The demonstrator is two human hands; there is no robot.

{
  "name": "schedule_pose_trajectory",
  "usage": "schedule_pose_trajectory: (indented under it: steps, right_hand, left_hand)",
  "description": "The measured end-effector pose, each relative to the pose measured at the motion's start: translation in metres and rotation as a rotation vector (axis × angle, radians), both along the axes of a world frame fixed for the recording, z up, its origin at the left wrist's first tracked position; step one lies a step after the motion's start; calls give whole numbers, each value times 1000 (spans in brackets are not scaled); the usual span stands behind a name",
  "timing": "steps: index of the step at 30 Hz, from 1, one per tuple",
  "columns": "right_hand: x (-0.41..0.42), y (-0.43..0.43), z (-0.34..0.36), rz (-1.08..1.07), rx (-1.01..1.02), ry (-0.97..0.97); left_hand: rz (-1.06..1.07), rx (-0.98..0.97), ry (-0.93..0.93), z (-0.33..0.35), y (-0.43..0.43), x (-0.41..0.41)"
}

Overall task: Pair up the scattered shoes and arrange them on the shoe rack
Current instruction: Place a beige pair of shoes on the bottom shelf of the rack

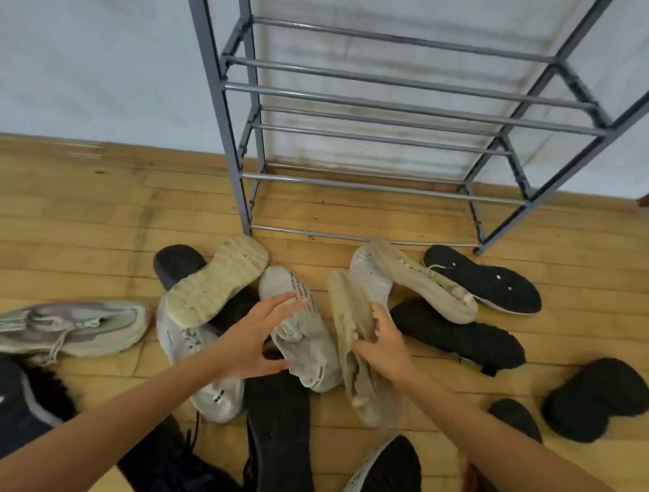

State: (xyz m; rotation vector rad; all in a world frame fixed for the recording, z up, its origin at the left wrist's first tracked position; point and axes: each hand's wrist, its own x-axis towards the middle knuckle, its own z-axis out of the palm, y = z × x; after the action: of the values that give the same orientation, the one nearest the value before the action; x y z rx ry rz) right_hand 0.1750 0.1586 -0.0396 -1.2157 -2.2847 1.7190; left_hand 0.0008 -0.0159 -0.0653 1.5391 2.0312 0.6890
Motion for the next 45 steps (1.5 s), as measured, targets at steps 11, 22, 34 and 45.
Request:
schedule_pose_trajectory:
  steps: [11, 22, 34, 45]
  right_hand:
    - [12, 7, 56, -157, -752, 372]
    - [27, 51, 49, 68, -490, 81]
    - [-1, 212, -46, 349, 466, -740]
    - [6, 176, -51, 420, 604, -722]
  left_hand:
    - [-61, -38, -688, 89, 35, 38]
    - [-23, 8, -716, 76, 56, 31]
    - [24, -164, -787, -1, 69, -13]
    - [113, -163, -882, -12, 58, -14]
